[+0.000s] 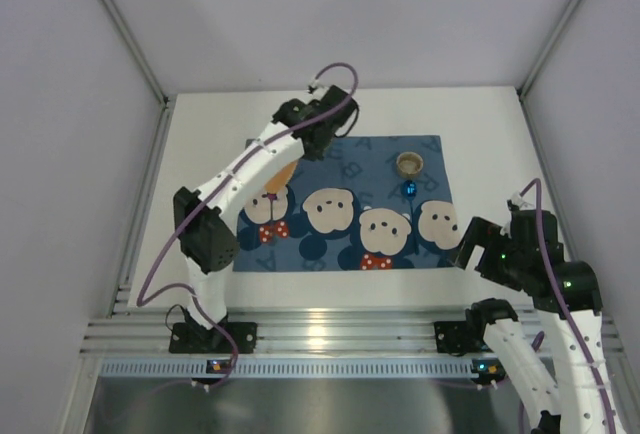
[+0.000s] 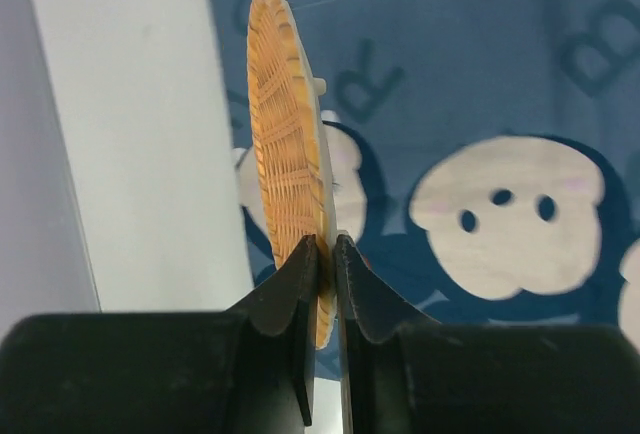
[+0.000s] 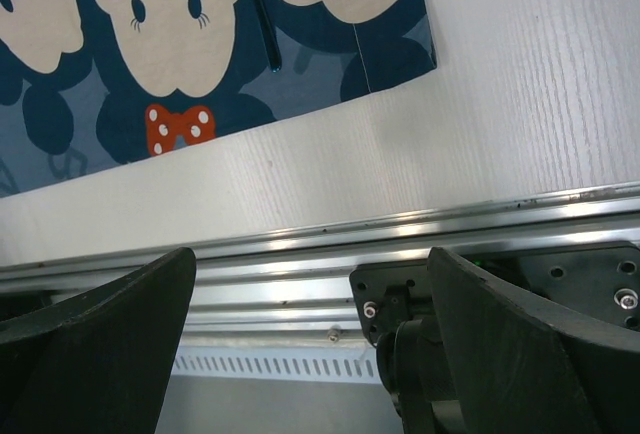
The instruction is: Set the dinner table for one person
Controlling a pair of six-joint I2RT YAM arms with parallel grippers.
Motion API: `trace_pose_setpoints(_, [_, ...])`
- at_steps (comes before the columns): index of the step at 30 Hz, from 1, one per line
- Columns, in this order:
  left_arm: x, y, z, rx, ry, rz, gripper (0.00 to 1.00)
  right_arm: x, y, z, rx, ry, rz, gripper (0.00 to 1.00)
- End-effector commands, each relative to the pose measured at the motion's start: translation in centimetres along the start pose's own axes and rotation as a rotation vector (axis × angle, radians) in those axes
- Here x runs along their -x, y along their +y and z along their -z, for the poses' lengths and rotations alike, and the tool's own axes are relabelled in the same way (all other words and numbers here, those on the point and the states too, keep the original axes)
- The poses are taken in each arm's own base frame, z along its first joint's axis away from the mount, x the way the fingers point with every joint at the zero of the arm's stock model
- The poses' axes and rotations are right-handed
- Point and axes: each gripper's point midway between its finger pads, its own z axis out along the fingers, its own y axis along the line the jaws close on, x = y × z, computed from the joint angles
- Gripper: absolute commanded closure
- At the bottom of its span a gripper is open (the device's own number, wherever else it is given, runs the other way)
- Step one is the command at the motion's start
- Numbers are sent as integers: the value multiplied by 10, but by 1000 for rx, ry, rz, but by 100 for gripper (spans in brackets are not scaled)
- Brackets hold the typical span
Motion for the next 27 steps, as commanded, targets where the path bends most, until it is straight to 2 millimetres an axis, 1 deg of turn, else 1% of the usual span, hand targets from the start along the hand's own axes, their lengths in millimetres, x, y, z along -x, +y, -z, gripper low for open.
trace_pose_setpoints(1, [4,-56,20,-76,-86,-125,100,11,7,7,22,-46,-1,0])
trace_pose_setpoints(2, [-3,-72,15,-81,-74,-166,100,12,7,8,22,-51,-2,0])
trace_pose_setpoints(3, [-5,-82,18,-89,-82,-194,100,12,6,9,19,-53,0,0])
trace_pose_setpoints(4, [-7,-100,27,-121,-98,-222,100,11,5,9,14,-51,1,0])
trace_pose_setpoints(5, [-11,-113,26,-130,-96,-246,100,10,5,10,14,-49,2,0])
trace_pose_setpoints(6, [-13,-121,27,-130,-106,-272,100,9,3,10,8,-47,5,0])
trace_pose_setpoints(7, [-15,-133,35,-143,-123,-293,100,10,3,10,6,-50,6,0])
trace_pose_setpoints(8, [-21,-142,31,-139,-114,-315,100,9,2,11,4,-49,7,0])
trace_pose_setpoints(10, [-28,-158,33,-157,-117,-338,100,9,1,12,-1,-48,9,0])
trace_pose_setpoints(12, [-37,-171,27,-157,-113,-366,100,7,0,12,-4,-45,13,0])
trace_pose_setpoints(13, [-41,-181,27,-163,-123,-379,100,7,0,11,-7,-41,10,0])
trace_pose_setpoints(14, [-47,-189,21,-157,-117,-403,100,6,0,11,-5,-42,12,0])
trace_pose_setpoints(15, [-48,-196,21,-163,-123,-418,100,6,0,11,-5,-37,13,0])
trace_pose_setpoints(16, [-51,-198,19,-153,-118,-436,100,5,-1,11,-7,-36,13,0])
trace_pose_setpoints(17, [-59,-206,9,-135,-99,-463,100,5,-1,11,-6,-34,13,0])
trace_pose_setpoints(18, [-58,-209,9,-127,-104,-465,100,4,-1,11,-6,-31,15,0])
trace_pose_setpoints(19, [-62,-211,7,-121,-97,-473,100,4,-1,11,-7,-32,13,0])
trace_pose_setpoints(21, [-76,-220,-1,-127,-70,-493,100,3,-2,11,-9,-32,14,0])
trace_pose_setpoints(23, [-84,-226,-5,-140,-59,-491,100,2,-3,11,-11,-29,16,0])
trace_pose_setpoints(24, [-93,-227,-9,-136,-44,-507,100,2,-3,10,-9,-26,15,0])
trace_pose_setpoints(27, [-109,-229,-15,-111,-21,-534,100,1,-3,10,-11,-22,18,0])
